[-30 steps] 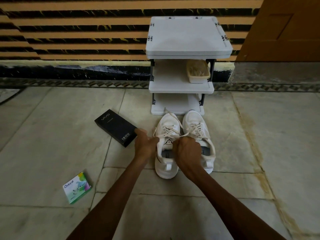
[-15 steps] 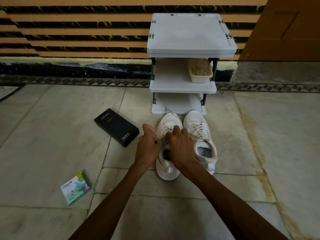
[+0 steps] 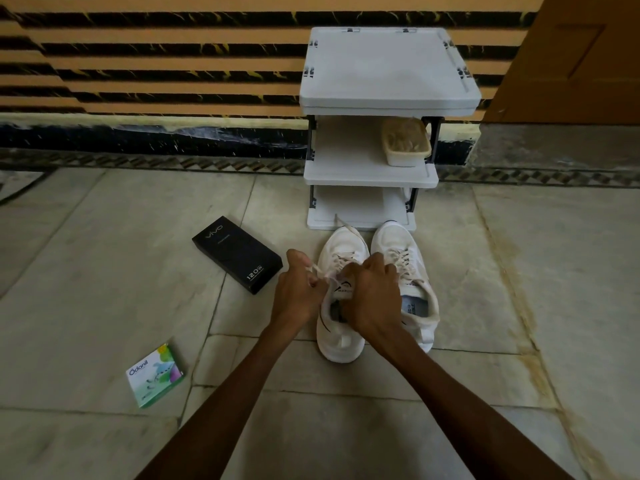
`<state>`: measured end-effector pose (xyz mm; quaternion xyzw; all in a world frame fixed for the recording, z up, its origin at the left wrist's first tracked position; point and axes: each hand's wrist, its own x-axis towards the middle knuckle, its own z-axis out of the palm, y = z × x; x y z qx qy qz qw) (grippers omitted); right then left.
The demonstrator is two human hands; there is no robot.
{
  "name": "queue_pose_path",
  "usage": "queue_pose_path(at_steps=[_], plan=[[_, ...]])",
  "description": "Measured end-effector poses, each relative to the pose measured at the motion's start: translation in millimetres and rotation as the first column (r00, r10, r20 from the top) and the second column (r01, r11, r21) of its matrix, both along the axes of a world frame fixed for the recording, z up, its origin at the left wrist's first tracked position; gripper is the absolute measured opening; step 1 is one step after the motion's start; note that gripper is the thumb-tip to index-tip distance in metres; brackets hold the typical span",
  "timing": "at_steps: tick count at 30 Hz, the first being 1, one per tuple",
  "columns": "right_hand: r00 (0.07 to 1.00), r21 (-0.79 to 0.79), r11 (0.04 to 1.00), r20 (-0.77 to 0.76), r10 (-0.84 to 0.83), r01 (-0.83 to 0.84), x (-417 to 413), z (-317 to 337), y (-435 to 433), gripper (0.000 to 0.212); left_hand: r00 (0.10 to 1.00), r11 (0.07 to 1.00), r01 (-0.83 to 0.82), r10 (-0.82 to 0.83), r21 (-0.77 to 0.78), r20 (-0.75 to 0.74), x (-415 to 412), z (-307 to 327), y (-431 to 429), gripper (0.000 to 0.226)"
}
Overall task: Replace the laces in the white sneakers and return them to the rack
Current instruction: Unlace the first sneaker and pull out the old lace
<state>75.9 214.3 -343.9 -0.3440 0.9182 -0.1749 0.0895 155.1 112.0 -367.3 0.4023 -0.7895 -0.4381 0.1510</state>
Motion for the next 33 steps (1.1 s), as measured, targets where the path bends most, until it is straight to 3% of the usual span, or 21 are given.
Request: queue_pose_path(at_steps=[3, 6, 8, 10, 12, 14, 15, 16, 17, 18, 19, 20, 22, 23, 25, 27, 29, 30, 31, 33], plan=[[0.980, 0.109, 0.993, -0.188, 0.066, -0.046, -2, 4, -9, 0.027, 1.000, 0.999, 0.029, -0.029, 0.020, -0.007, 1, 2, 0, 0.042], [0.967, 0.143, 0.986, -0.225, 0.118, -0.088, -8, 2, -17, 0.019, 0.999, 0.999, 0.045, -0.045, 0.013, 0.004, 3, 2, 0, 0.041], [0.969, 0.079, 0.986, -0.190, 0.159, -0.147, -12, 0, -19, 0.015, 0.999, 0.999, 0.052, -0.052, 0.006, 0.014, 3, 2, 0, 0.040], [0.982, -0.124, 0.983, -0.151, 0.116, -0.135, -19, 4, -16, 0.010, 0.998, 0.999, 0.049, -0.049, -0.003, 0.032, 3, 1, 0, 0.041], [1.000, -0.429, 0.903, -0.008, -0.026, 0.020, -34, 20, -14, 0.009, 0.998, 0.998, 0.050, -0.049, -0.024, 0.048, 2, 2, -1, 0.042], [0.955, -0.649, 0.714, 0.282, -0.095, 0.263, -53, 41, -12, 0.004, 0.996, 0.998, 0.053, -0.051, -0.032, 0.067, 2, 4, -2, 0.043], [0.876, -0.671, 0.629, 0.481, -0.034, 0.393, -59, 48, -11, 0.003, 0.996, 0.998, 0.056, -0.054, -0.035, 0.076, 2, 5, -2, 0.043], [0.735, -0.634, 0.576, 0.673, 0.083, 0.516, -60, 53, -10, 0.009, 0.995, 0.997, 0.060, -0.057, -0.039, 0.082, 1, 5, -2, 0.043], [0.560, -0.553, 0.564, 0.808, 0.184, 0.613, -57, 55, -11, 0.015, 0.995, 0.997, 0.063, -0.059, -0.040, 0.086, 2, 6, -1, 0.042], [0.458, -0.481, 0.597, 0.865, 0.205, 0.642, -52, 54, -10, 0.020, 0.994, 0.997, 0.064, -0.061, -0.042, 0.086, 2, 6, -1, 0.041], [0.478, -0.445, 0.670, 0.865, 0.151, 0.594, -49, 50, -11, 0.023, 0.995, 0.997, 0.067, -0.062, -0.049, 0.083, 2, 6, -1, 0.041], [0.594, -0.435, 0.765, 0.800, 0.085, 0.475, -47, 42, -12, 0.024, 0.995, 0.996, 0.068, -0.063, -0.058, 0.078, 2, 5, 0, 0.041], [0.881, -0.310, 0.946, 0.468, 0.065, 0.095, -46, 26, -11, 0.021, 0.996, 0.996, 0.065, -0.061, -0.055, 0.071, 1, 5, 0, 0.041], [0.955, -0.173, 0.982, 0.270, 0.124, -0.079, -45, 19, -12, 0.022, 0.996, 0.997, 0.063, -0.060, -0.049, 0.070, 1, 5, 1, 0.040], [0.967, 0.098, 0.962, 0.035, 0.253, -0.255, -41, 7, -13, 0.019, 0.996, 0.997, 0.062, -0.059, -0.035, 0.070, -1, 7, 2, 0.042], [0.944, 0.168, 0.934, -0.049, 0.326, -0.314, -35, 2, -14, 0.018, 0.996, 0.998, 0.054, -0.052, -0.020, 0.077, -2, 8, 3, 0.043], [0.970, -0.080, 0.968, 0.024, 0.242, -0.239, -36, 8, -12, 0.010, 0.996, 0.999, 0.050, -0.048, -0.020, 0.077, -1, 10, 4, 0.042], [0.981, -0.272, 0.958, 0.141, 0.133, -0.091, -39, 14, -9, 0.007, 0.996, 0.998, 0.048, -0.046, -0.029, 0.081, -1, 10, 4, 0.042], [0.954, -0.425, 0.898, 0.298, 0.025, 0.109, -44, 22, -7, 0.011, 0.995, 0.998, 0.048, -0.044, -0.044, 0.087, -1, 12, 3, 0.041], [0.844, -0.573, 0.718, 0.536, -0.038, 0.396, -51, 33, -2, 0.016, 0.993, 0.996, 0.056, -0.048, -0.072, 0.105, -2, 14, 5, 0.041]])
